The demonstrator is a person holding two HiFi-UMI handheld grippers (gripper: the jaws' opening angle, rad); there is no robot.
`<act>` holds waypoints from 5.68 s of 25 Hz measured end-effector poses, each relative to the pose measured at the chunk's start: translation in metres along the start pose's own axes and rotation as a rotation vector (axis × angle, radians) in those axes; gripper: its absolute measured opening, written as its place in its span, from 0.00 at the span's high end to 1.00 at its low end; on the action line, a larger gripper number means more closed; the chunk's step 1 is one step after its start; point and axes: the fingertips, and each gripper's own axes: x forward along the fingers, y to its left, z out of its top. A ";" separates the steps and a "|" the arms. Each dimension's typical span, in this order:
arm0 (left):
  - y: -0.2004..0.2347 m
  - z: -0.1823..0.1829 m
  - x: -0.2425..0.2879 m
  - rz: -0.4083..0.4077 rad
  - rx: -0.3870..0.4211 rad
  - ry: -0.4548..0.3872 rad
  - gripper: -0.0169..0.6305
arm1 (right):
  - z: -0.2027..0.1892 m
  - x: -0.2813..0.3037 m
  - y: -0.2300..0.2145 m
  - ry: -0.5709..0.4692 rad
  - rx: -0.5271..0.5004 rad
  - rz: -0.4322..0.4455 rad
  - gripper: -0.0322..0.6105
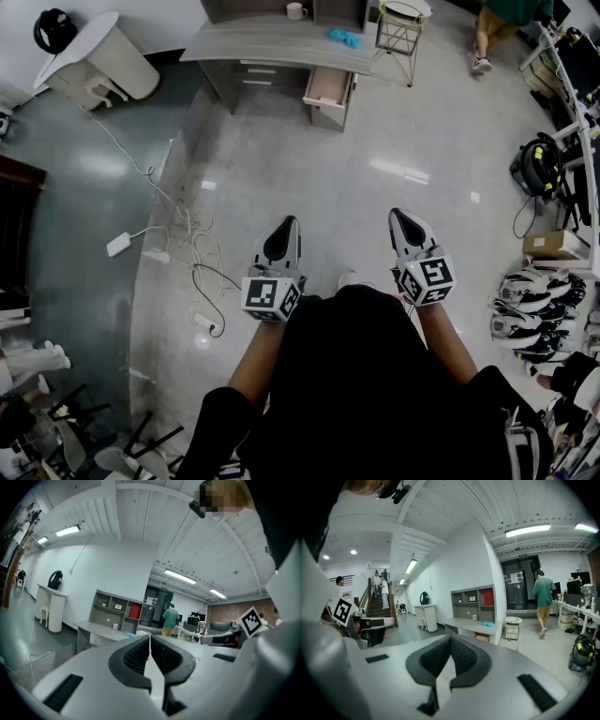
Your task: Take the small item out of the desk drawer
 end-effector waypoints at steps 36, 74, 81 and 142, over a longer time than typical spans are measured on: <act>-0.016 -0.017 0.031 0.036 0.052 0.030 0.62 | -0.045 -0.019 -0.090 0.053 0.128 -0.141 0.53; 0.143 -0.018 0.217 0.033 -0.048 0.117 0.62 | -0.027 0.186 -0.152 0.202 0.145 -0.171 0.53; 0.218 0.036 0.288 -0.014 -0.048 0.078 0.62 | 0.030 0.294 -0.145 0.196 0.143 -0.180 0.53; 0.377 0.085 0.633 0.079 -0.048 0.187 0.62 | 0.084 0.687 -0.280 0.346 0.097 0.130 0.52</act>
